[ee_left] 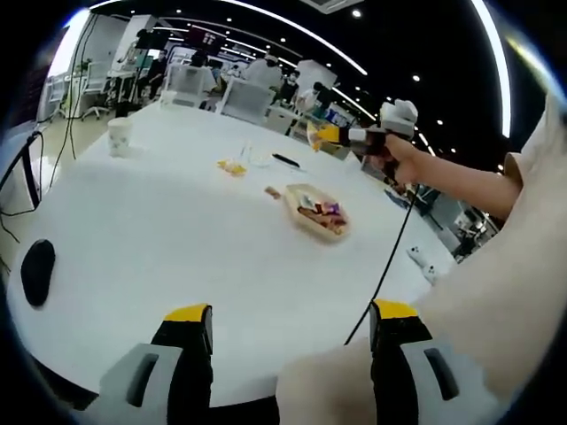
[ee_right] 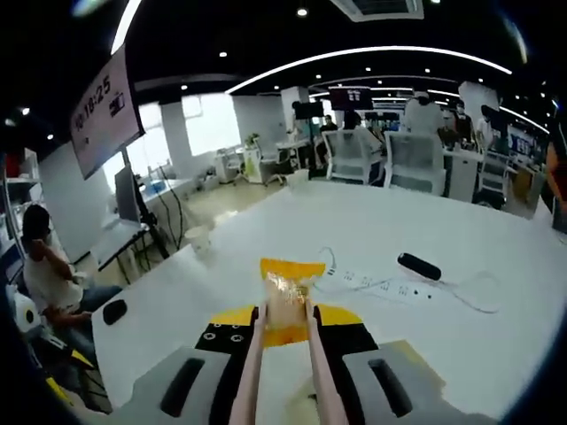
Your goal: Place the target food into the container with the food tongs after gripping and lifting it, then release it inside without dropping or visibly crushing the food.
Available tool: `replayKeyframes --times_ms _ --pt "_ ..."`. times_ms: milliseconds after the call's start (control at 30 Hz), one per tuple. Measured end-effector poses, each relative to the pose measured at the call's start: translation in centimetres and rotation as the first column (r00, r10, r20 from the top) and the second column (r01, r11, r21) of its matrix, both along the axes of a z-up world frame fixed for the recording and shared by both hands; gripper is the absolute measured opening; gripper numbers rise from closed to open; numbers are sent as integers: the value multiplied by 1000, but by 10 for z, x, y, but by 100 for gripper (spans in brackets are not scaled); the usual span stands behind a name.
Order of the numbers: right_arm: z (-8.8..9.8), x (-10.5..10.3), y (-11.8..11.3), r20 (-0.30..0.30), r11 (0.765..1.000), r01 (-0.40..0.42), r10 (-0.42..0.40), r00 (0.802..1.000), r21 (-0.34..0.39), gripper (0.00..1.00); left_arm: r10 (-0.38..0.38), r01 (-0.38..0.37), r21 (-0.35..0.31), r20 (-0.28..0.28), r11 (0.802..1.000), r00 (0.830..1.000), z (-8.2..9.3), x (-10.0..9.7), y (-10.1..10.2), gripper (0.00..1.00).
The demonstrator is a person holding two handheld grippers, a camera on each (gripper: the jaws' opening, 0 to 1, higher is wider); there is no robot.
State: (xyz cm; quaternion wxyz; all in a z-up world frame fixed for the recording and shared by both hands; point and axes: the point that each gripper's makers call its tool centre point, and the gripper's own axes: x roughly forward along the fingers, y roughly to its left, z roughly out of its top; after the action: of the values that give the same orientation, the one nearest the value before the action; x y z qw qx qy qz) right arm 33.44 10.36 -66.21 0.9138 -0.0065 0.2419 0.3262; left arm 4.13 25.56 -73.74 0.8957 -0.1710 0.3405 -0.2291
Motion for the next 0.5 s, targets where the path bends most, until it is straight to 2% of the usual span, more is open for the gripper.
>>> replayKeyframes --times_ms 367,500 --pt "-9 10 -14 -2 1000 19 -19 1000 5 24 -6 6 1 -1 1000 1000 0 -1 0 72" --pt "-4 7 -15 2 1000 25 -25 1000 3 24 -1 1 0 1 1000 1000 1 0 1 72"
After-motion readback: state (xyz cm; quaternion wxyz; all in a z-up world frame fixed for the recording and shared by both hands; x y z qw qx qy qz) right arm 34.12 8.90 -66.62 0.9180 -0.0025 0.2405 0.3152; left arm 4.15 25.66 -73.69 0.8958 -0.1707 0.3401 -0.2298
